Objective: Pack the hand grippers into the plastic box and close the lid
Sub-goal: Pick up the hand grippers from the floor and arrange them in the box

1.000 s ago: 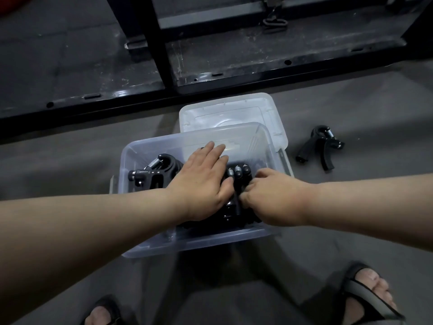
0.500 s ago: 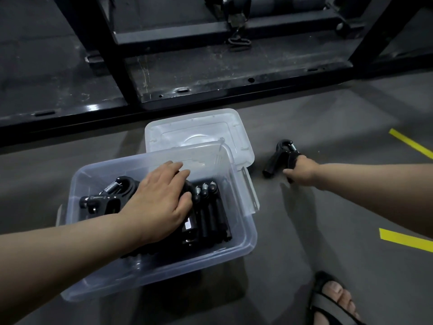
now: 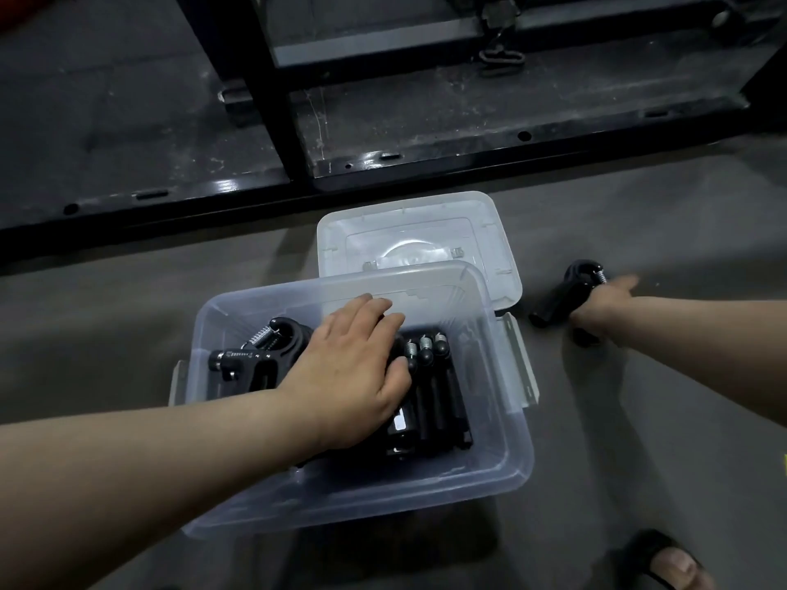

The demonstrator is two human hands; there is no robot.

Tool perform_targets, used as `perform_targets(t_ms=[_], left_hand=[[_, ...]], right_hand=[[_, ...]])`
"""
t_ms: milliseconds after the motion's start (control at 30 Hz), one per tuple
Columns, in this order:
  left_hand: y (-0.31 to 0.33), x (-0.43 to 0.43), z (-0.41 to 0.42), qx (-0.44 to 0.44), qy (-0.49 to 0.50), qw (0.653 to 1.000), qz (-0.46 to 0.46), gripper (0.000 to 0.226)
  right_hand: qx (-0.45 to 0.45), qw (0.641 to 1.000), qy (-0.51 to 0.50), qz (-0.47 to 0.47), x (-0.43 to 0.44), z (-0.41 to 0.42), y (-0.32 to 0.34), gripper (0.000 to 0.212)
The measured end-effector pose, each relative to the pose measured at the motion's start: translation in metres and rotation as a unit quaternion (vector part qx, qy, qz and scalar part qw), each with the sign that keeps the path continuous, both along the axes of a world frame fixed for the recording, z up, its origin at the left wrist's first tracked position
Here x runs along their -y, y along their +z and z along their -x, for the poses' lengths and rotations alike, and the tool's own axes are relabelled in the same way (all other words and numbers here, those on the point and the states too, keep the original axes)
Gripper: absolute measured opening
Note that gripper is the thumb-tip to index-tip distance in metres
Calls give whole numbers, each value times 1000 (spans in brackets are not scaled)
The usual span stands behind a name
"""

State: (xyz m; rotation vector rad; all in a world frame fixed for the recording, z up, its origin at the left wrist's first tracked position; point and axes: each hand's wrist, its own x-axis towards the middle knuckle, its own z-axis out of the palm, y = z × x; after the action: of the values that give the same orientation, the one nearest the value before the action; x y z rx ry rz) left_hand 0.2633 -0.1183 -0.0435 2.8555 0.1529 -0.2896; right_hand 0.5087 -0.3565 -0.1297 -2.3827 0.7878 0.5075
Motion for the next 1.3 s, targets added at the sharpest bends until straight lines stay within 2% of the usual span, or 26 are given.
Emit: perform_targets(t_ms=[33, 100, 167, 233, 333, 400, 467, 533, 600, 667, 767, 833, 900, 1033, 1200, 1300], left_hand=[[0, 0, 0, -1, -1, 1000, -2, 73], [1, 1, 0, -3, -3, 1000, 0, 74], [1, 1, 0, -4, -3, 1000, 4, 75], [1, 0, 1, -5, -3, 1000, 5, 75], [1, 1, 2, -7, 1, 1000, 8, 68], [3, 2, 3, -11, -1, 1000, 1, 66], [4, 4, 5, -13, 1, 1000, -6, 62], [6, 4, 6, -14, 3, 1000, -7, 58], [9, 4, 11, -18, 4, 1000, -8, 58], [10, 3, 17, -8, 2, 1000, -20, 58], [12, -1, 24, -11, -7, 1000, -21, 58], [12, -4, 26, -12, -9, 1000, -17, 58], [12, -5, 26, -11, -11, 1000, -12, 59], [11, -4, 25, -9, -4, 1000, 0, 59], [9, -5, 24, 3, -5, 1000, 0, 59], [9, -5, 25, 9, -5, 1000, 0, 59]], right_hand=[[-24, 998, 50, -7, 2, 4, 5, 54], [-71, 991, 105, -31, 12, 8, 5, 25], [-126, 978, 103, -130, 17, 18, 15, 16], [-211, 948, 88, -221, 17, 27, 31, 9], [-273, 921, 106, -257, 22, 40, 50, 6], [-264, 924, 106, -256, 29, 47, 57, 15], [-208, 935, 94, -272, 31, 57, 65, 22], [-74, 957, 110, -257, 30, 66, 73, 41], [61, 964, 130, -226, 24, 79, 92, 64], [161, 945, 157, -239, 13, 90, 119, 66], [250, 897, 206, -301, -10, 112, 168, 53], [249, 874, 239, -343, -28, 134, 195, 49], [197, 871, 279, -353, -46, 158, 202, 49], [75, 881, 357, -301, -69, 196, 167, 47], [36, 894, 391, -217, -82, 216, 129, 55], [-1, 893, 404, -200, -85, 218, 114, 55]])
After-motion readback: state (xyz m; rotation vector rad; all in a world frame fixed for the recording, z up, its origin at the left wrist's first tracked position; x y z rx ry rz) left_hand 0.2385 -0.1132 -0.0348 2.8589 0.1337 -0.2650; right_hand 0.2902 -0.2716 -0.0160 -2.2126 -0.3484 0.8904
